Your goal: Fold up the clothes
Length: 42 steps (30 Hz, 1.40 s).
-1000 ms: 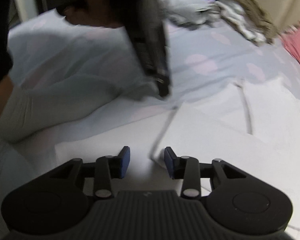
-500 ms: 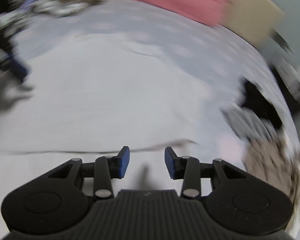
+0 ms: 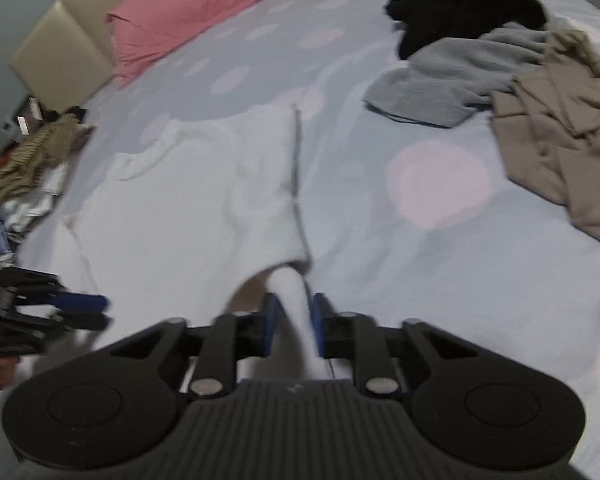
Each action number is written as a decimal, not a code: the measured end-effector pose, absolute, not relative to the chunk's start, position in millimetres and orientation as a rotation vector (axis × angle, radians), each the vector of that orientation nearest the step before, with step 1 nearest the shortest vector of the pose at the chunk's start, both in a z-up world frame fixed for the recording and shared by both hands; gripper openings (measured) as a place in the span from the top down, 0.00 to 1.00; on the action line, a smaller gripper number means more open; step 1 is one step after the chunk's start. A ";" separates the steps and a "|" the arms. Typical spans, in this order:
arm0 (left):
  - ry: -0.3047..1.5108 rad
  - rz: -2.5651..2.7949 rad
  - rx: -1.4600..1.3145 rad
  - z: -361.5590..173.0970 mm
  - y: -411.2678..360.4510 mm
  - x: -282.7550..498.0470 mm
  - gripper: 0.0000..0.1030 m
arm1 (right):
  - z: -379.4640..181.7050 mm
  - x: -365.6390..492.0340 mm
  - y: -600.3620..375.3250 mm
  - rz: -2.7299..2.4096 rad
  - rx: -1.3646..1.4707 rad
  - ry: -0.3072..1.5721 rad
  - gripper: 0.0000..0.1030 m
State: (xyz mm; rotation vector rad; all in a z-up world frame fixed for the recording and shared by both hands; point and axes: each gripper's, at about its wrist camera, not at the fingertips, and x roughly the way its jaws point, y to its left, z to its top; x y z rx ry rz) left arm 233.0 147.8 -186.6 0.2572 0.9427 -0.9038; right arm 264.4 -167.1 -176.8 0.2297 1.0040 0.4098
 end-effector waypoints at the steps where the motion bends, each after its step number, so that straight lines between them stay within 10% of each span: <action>1: 0.938 -0.906 0.267 -187.1 148.1 231.9 0.85 | -173.5 264.1 -164.1 0.418 0.209 0.987 0.93; 8: 0.954 -0.891 0.241 -189.2 149.4 234.5 0.84 | -156.2 261.1 -118.8 0.347 -0.271 0.897 0.94; 20: 0.954 -0.878 0.250 -186.5 155.2 231.1 0.83 | -163.5 294.2 -141.0 0.341 0.041 1.029 0.70; 36: 0.958 -0.892 0.234 -188.0 161.8 232.5 0.83 | -179.7 297.5 -111.0 0.311 0.088 0.987 0.69; 42: 0.955 -0.902 0.235 -189.8 163.3 232.4 0.83 | -173.6 301.2 -128.6 0.278 0.183 0.921 0.90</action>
